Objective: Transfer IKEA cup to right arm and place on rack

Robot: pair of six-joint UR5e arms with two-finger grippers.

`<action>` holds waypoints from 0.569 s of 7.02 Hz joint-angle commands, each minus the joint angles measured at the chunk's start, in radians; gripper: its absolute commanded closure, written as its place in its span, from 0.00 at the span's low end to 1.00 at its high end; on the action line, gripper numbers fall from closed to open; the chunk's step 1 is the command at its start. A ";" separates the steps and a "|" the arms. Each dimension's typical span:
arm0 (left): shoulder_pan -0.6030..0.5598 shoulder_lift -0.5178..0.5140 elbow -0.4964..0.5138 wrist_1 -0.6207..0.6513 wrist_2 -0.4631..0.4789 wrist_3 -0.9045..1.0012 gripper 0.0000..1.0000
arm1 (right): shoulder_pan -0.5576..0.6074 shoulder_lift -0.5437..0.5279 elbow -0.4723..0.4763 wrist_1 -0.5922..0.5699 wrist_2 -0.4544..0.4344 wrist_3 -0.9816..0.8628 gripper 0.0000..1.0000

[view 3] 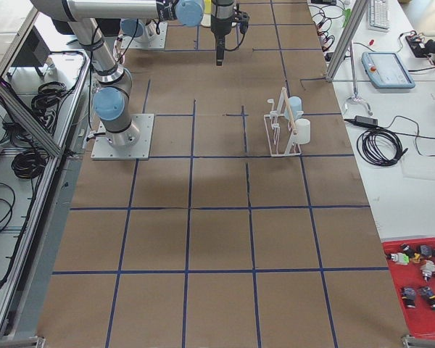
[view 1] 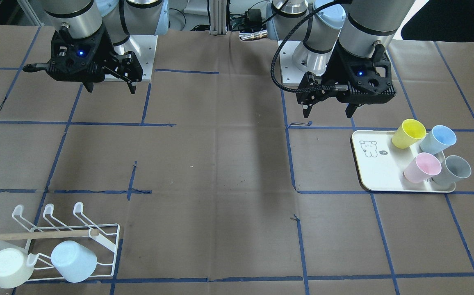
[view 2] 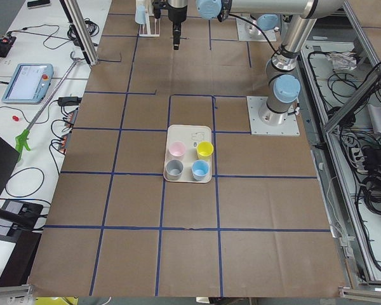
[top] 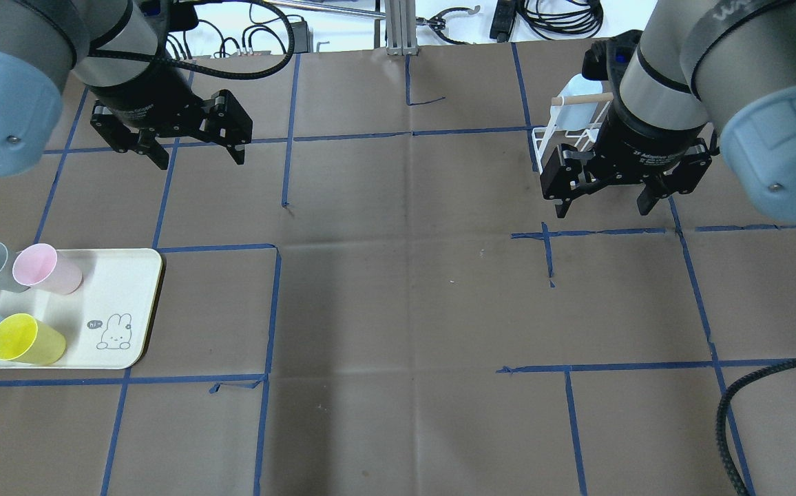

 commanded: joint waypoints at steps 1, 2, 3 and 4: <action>0.000 -0.001 0.000 0.000 0.000 0.000 0.00 | 0.000 0.005 -0.005 -0.002 0.000 0.000 0.00; 0.000 -0.001 0.000 0.000 0.000 0.000 0.00 | 0.000 0.002 -0.003 -0.002 -0.001 0.000 0.00; 0.000 0.001 0.000 0.000 0.000 0.000 0.00 | 0.000 0.000 -0.003 0.000 -0.001 -0.002 0.00; 0.000 0.001 0.000 0.000 0.000 0.000 0.00 | 0.000 -0.001 -0.003 0.000 -0.001 -0.002 0.00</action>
